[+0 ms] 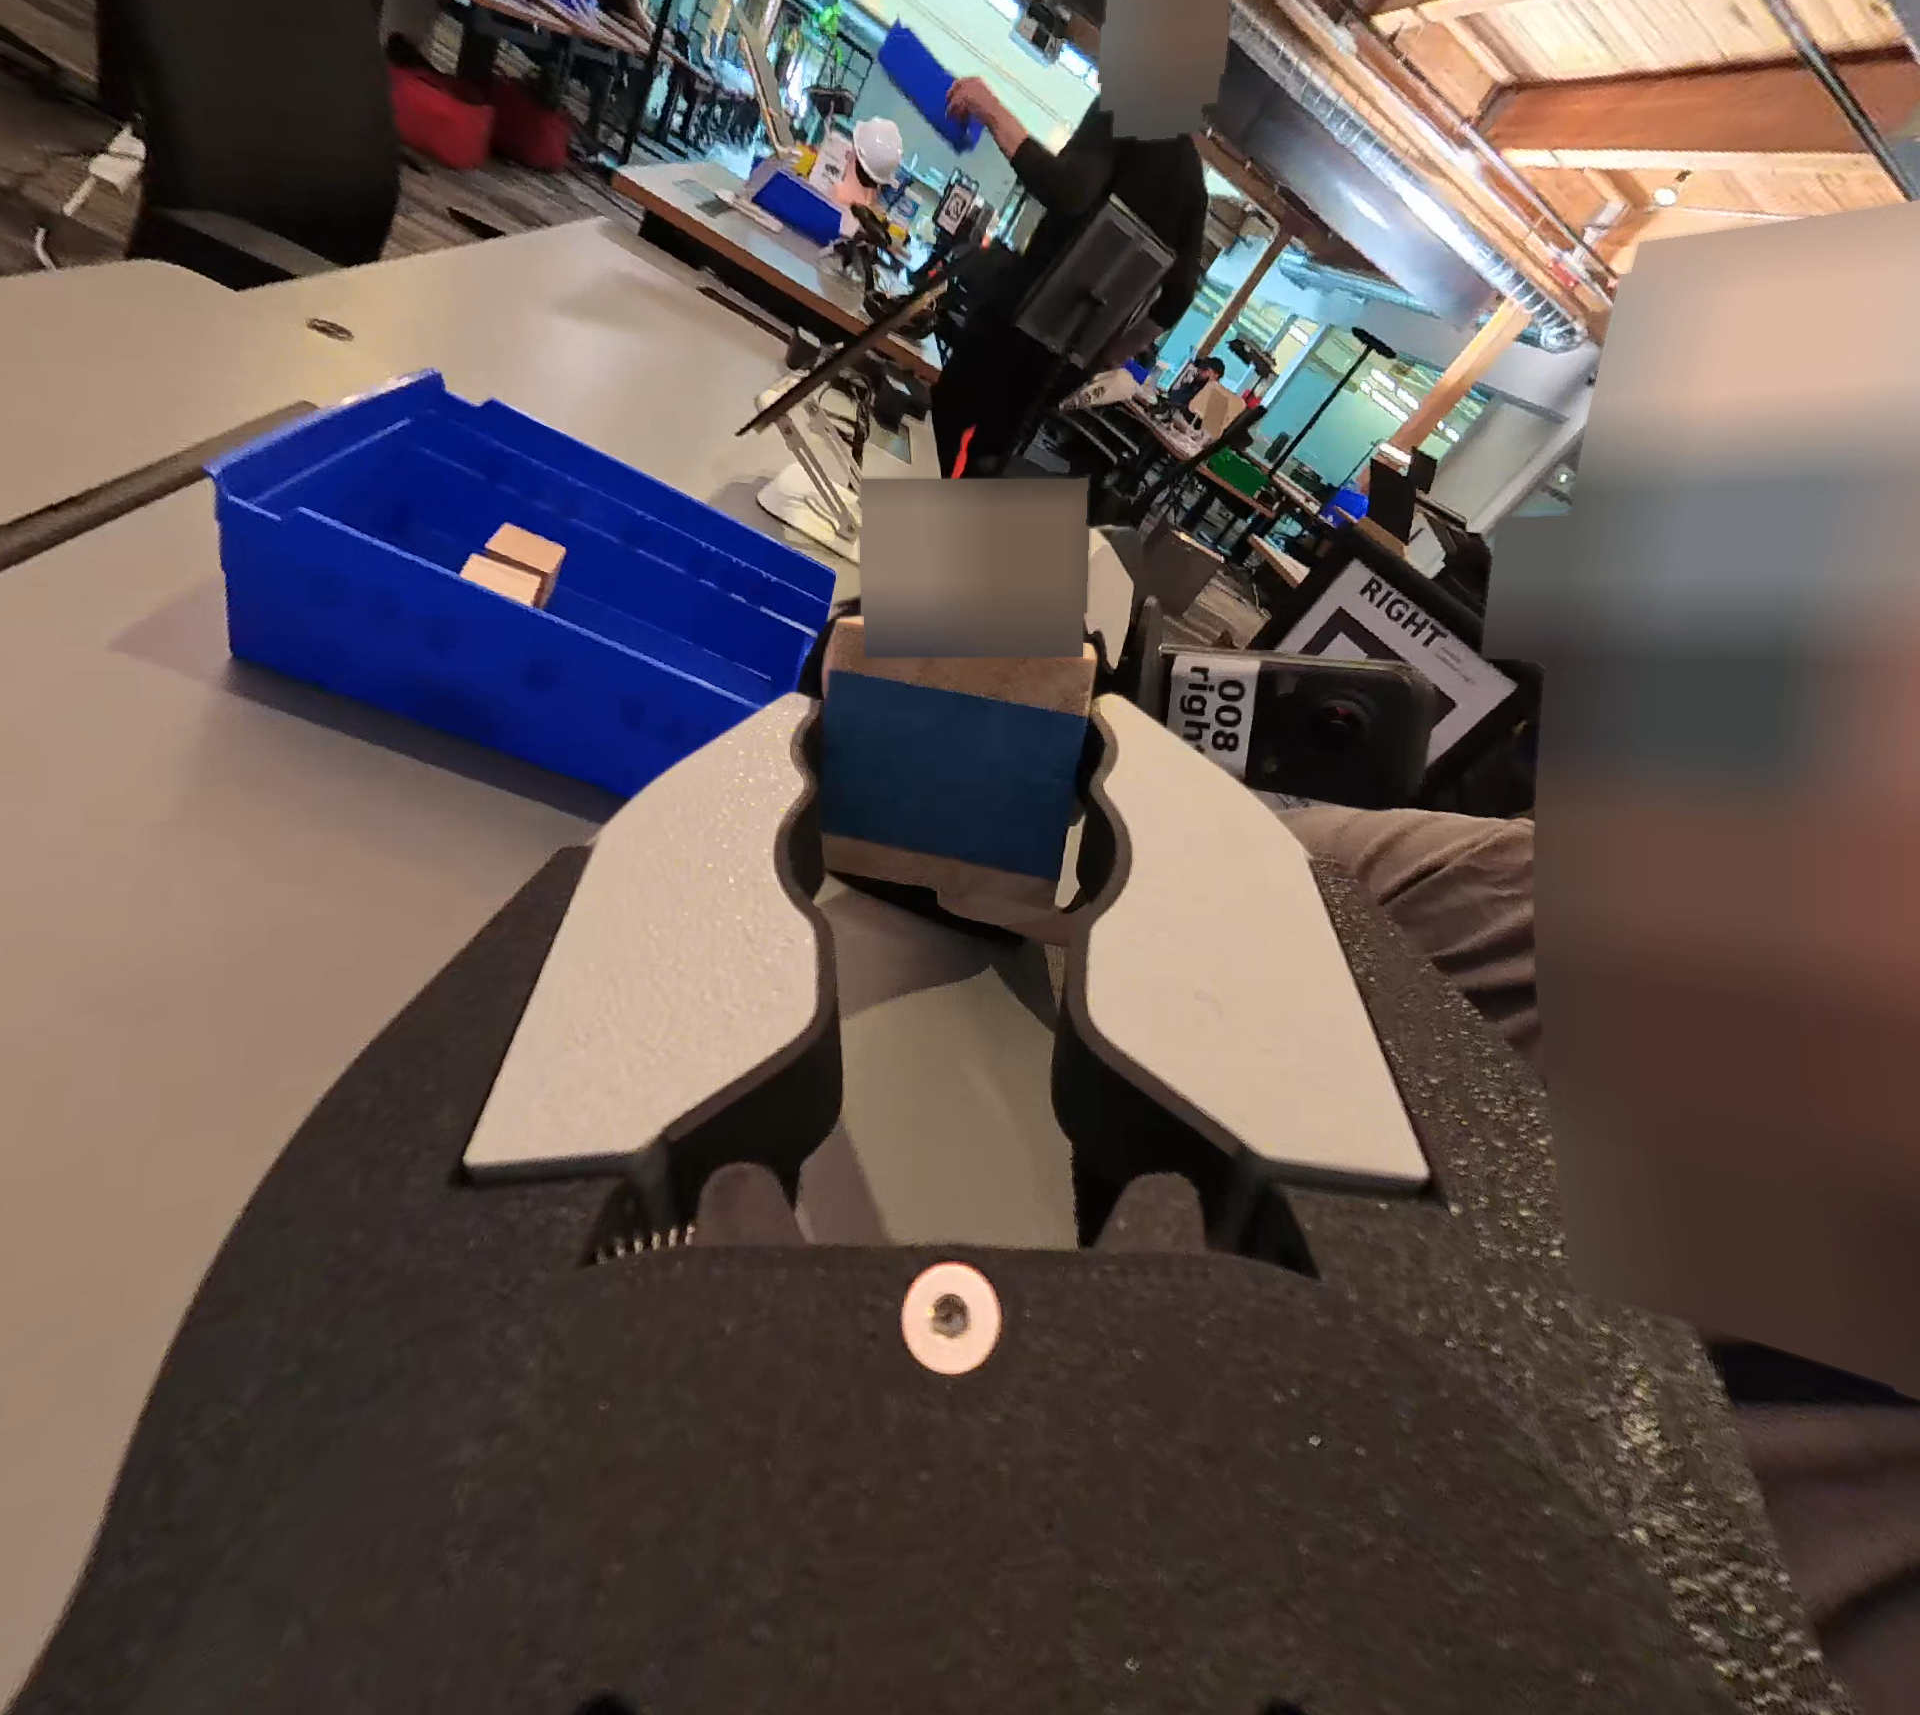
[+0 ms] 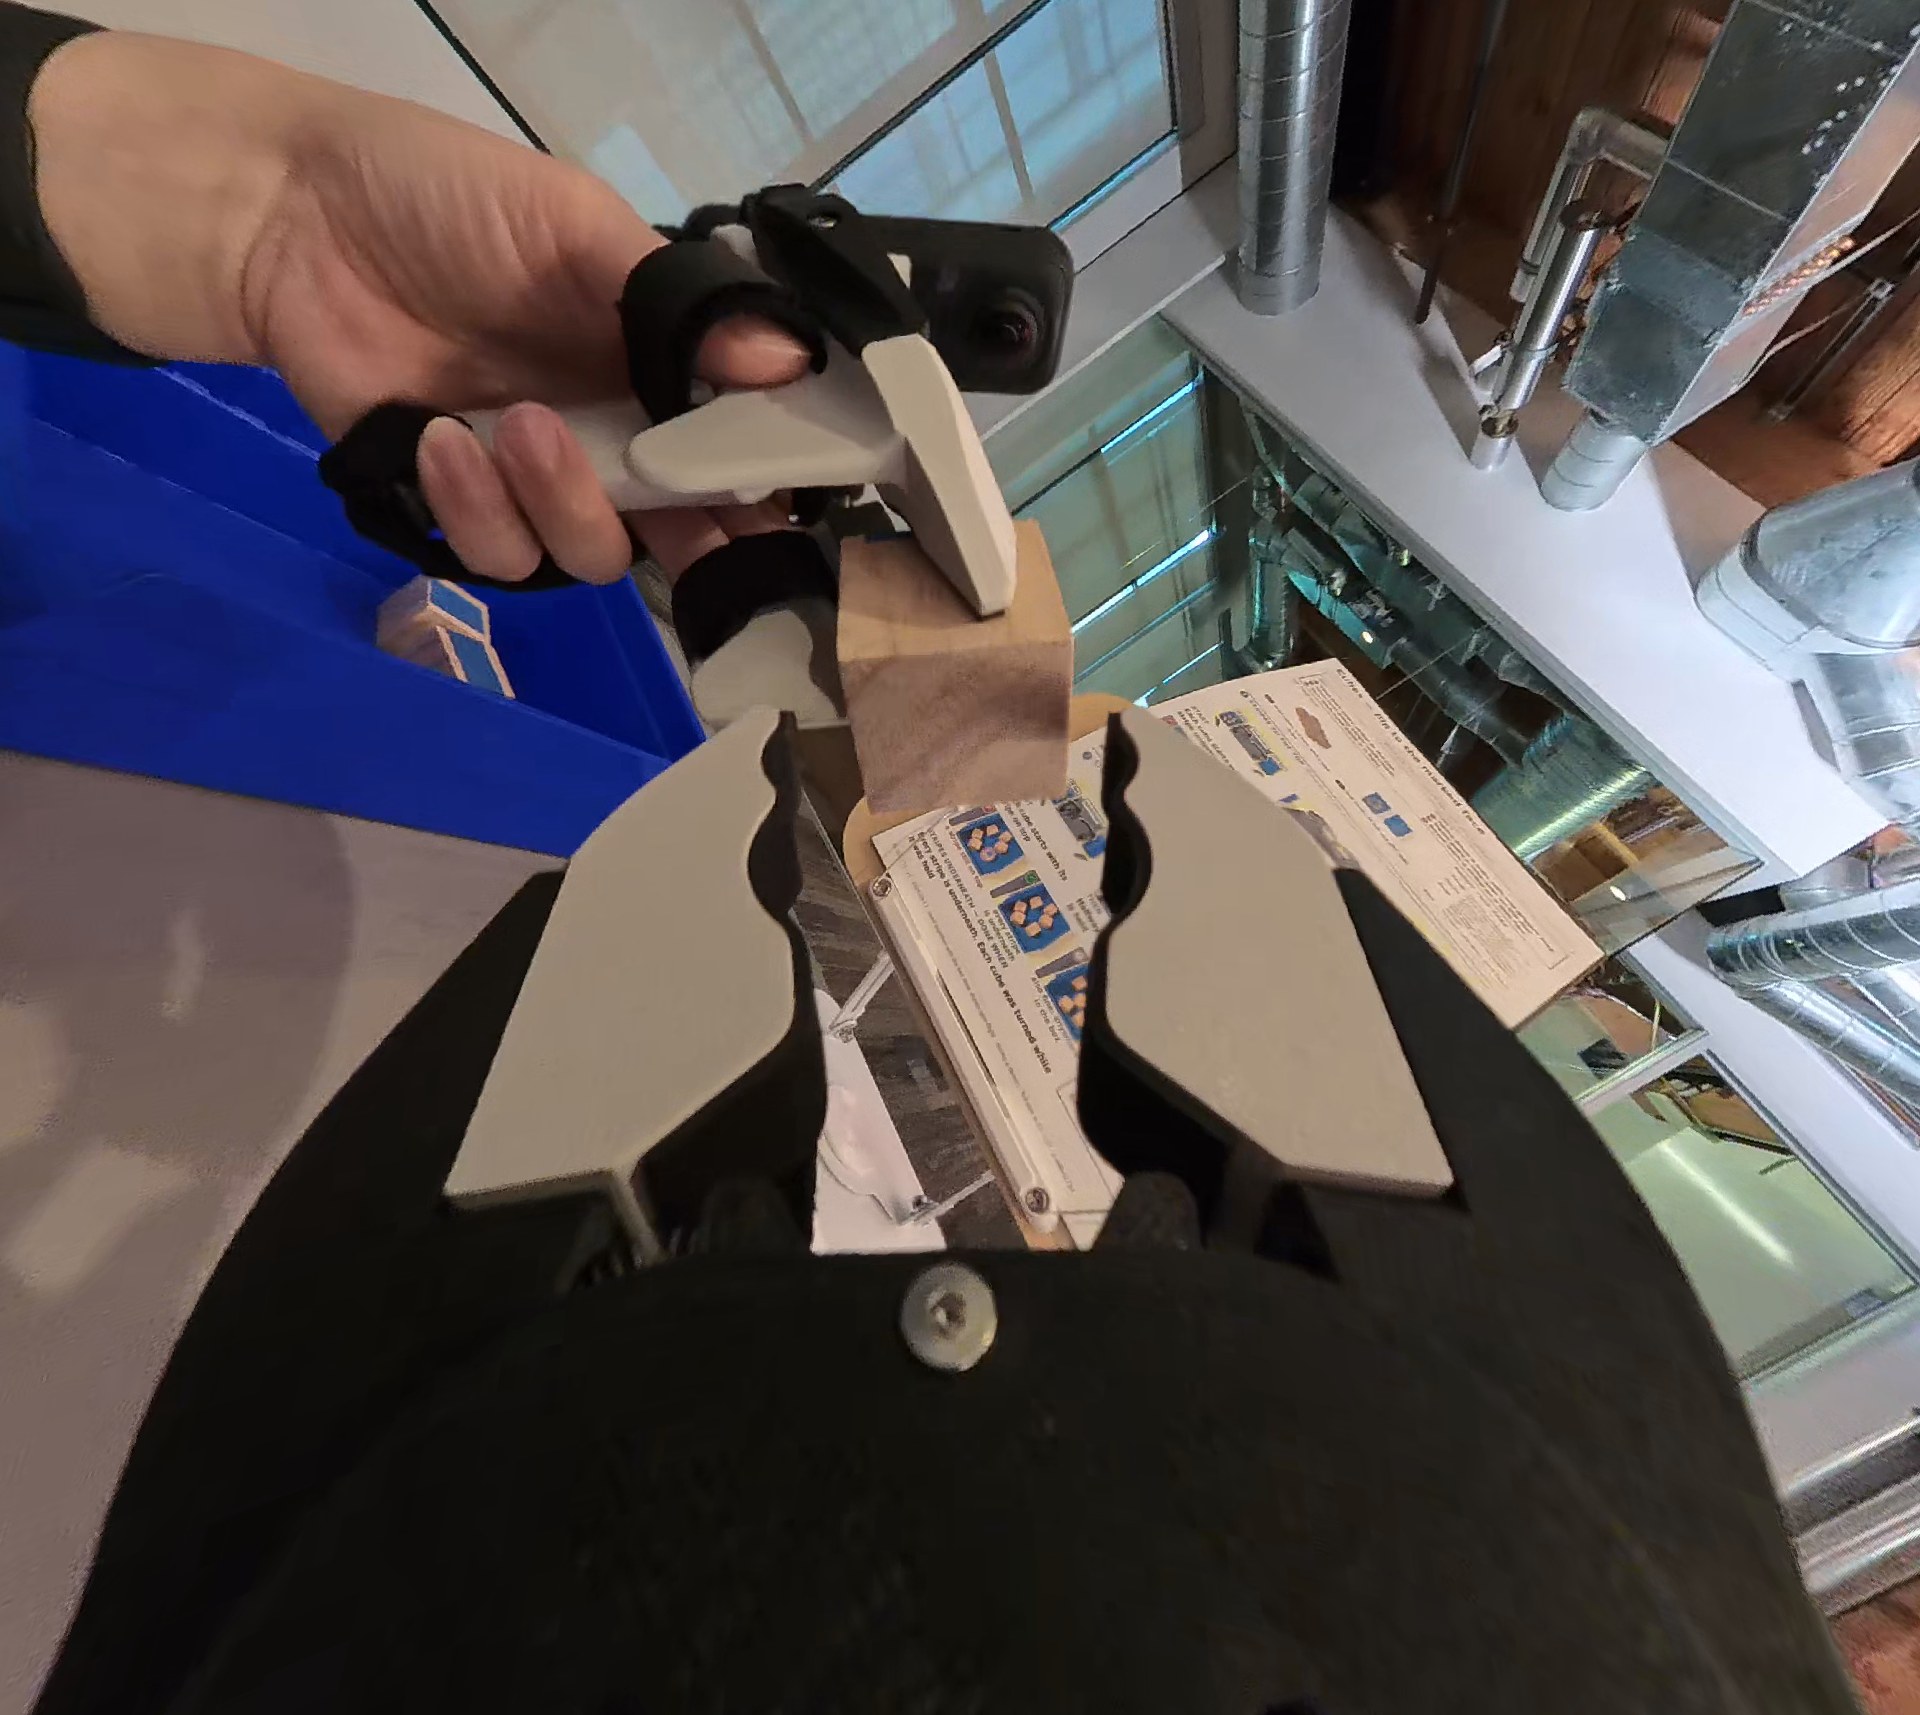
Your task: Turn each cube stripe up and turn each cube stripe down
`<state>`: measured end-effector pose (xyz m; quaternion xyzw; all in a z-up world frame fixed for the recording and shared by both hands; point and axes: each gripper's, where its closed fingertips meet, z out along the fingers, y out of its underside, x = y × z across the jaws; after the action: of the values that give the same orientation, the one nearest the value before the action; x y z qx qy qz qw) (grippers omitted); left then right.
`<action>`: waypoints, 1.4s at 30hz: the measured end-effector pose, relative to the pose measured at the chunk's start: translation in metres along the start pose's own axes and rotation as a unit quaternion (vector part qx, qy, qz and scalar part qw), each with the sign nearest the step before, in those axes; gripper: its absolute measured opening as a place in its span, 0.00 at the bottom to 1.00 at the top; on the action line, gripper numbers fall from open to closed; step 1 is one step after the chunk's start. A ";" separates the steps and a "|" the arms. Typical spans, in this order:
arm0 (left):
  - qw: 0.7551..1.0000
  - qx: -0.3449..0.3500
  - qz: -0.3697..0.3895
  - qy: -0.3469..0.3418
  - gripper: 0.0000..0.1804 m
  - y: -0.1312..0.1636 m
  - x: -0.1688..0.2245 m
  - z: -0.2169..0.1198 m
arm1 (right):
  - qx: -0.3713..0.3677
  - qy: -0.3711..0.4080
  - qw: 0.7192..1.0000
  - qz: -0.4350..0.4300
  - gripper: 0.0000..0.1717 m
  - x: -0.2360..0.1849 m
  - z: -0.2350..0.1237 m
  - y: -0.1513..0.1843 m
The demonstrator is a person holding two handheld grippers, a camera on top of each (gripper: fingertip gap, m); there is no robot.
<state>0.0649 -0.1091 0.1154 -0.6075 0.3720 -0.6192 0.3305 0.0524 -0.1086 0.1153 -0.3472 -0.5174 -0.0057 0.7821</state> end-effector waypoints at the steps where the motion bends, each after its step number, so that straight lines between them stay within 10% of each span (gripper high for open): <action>1: 1.000 -0.008 0.003 -0.001 0.26 0.003 -0.001 0.003 | -0.001 -0.004 1.000 0.000 0.32 -0.002 0.001 0.001; 8: 0.999 -0.009 0.010 0.031 0.31 0.002 0.006 -0.001 | -0.012 -0.030 0.999 0.005 0.26 0.000 -0.002 0.001; 12: 0.994 0.003 0.077 -0.074 0.35 -0.015 -0.005 -0.036 | -0.191 -0.067 0.977 0.068 0.26 0.049 -0.027 0.060; 15: 0.978 0.007 0.126 -0.163 0.30 -0.025 -0.011 -0.068 | -0.399 -0.090 0.876 0.255 0.27 0.079 -0.101 0.150; 19: 0.954 0.010 0.142 -0.264 0.29 -0.034 -0.025 -0.110 | -0.637 -0.042 0.658 0.400 0.27 0.072 -0.228 0.272; 22: 0.939 -0.013 0.125 -0.322 0.29 -0.027 -0.038 -0.137 | -0.729 -0.064 0.519 0.441 0.27 0.038 -0.290 0.317; 24: 0.918 -0.046 0.110 -0.379 0.29 -0.017 -0.054 -0.159 | -0.751 -0.069 0.475 0.452 0.27 0.025 -0.308 0.332; 34: 0.797 -0.186 -0.028 -0.575 0.26 0.044 -0.127 -0.256 | -0.774 -0.063 0.419 0.471 0.28 0.005 -0.323 0.357; 38: 0.729 -0.244 -0.069 -0.636 0.26 0.070 -0.150 -0.295 | -0.763 -0.036 0.451 0.461 0.33 0.021 -0.312 0.355; 42: 0.725 -0.257 -0.107 -0.630 0.27 0.086 -0.174 -0.296 | -0.728 -0.010 0.511 0.456 0.36 0.045 -0.289 0.339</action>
<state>-0.2265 0.0147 -0.0429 -0.9552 0.1557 -0.0058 0.2515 0.4312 0.0059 -0.0950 -0.9832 -0.1097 -0.0199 0.1446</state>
